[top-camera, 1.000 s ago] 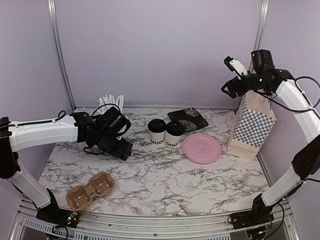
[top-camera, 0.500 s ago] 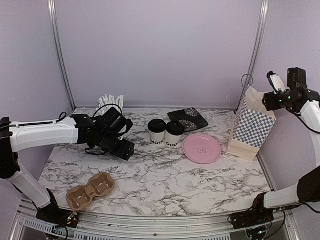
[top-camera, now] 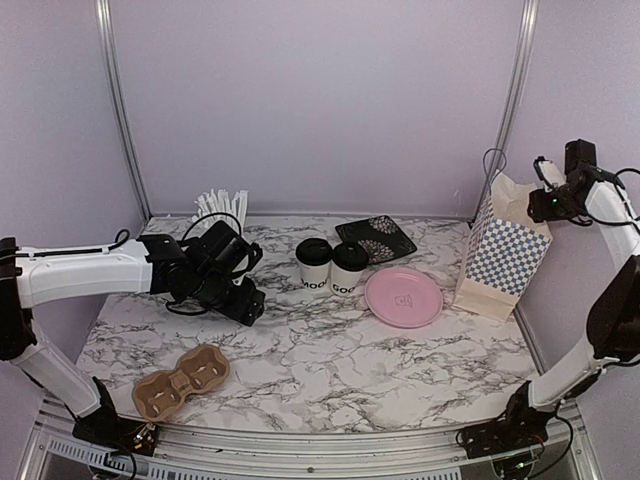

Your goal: Pack the takeout coffee

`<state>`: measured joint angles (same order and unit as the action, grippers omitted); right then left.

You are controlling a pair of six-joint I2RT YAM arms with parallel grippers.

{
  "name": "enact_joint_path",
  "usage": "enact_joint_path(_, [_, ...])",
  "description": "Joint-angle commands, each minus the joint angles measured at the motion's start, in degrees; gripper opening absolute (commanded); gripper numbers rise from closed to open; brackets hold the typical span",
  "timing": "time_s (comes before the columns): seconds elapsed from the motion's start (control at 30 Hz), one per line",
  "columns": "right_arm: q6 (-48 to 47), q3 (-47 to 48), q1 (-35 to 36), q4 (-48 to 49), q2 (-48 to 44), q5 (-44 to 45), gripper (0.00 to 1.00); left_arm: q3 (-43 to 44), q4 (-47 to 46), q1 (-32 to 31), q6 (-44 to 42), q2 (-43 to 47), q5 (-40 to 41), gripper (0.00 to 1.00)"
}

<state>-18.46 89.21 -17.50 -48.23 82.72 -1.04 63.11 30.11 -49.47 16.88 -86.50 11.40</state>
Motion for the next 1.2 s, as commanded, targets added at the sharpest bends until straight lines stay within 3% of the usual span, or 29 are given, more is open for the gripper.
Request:
enact_joint_path(0.0, [1.73,4.22,-1.17,1.51,3.13,-2.13,0.54,-1.11,-0.75,0.34,-0.12,3.0,-0.06,0.84])
enact_joint_path(0.07, [2.2,4.93,-1.58,1.47,4.37,-3.03,0.51,-1.23,-0.68,0.39,-0.18,3.69,0.07,0.84])
enact_joint_path(0.17, [2.7,5.16,-1.83,1.47,5.37,-3.82,0.38,-1.24,-0.49,0.43,-0.07,4.27,0.36,0.84])
enact_joint_path(0.3, [2.81,5.4,-1.93,1.59,5.18,-4.28,0.1,-0.94,-0.49,0.52,-0.24,4.22,0.4,0.84])
enact_joint_path(0.37, [2.69,5.72,-1.93,2.09,4.37,-3.8,0.0,-0.61,-0.36,0.52,-0.51,4.0,0.33,0.84])
enact_joint_path(0.6, [1.2,10.01,-1.78,3.54,1.96,-9.61,0.0,2.91,3.41,0.58,-1.28,3.64,0.64,0.84])
enact_joint_path(0.83, [-0.58,11.5,3.03,4.81,-0.45,-16.77,0.0,7.73,16.27,0.78,0.31,2.74,4.76,0.87])
enact_joint_path(1.0, [-2.23,11.78,6.04,7.26,-4.92,-19.74,0.0,5.31,24.8,1.46,8.34,5.1,3.09,0.82])
enact_joint_path(1.17, [-3.34,12.25,6.2,7.62,-8.71,-28.54,0.0,-2.26,27.4,1.48,15.75,9.59,-1.12,0.68])
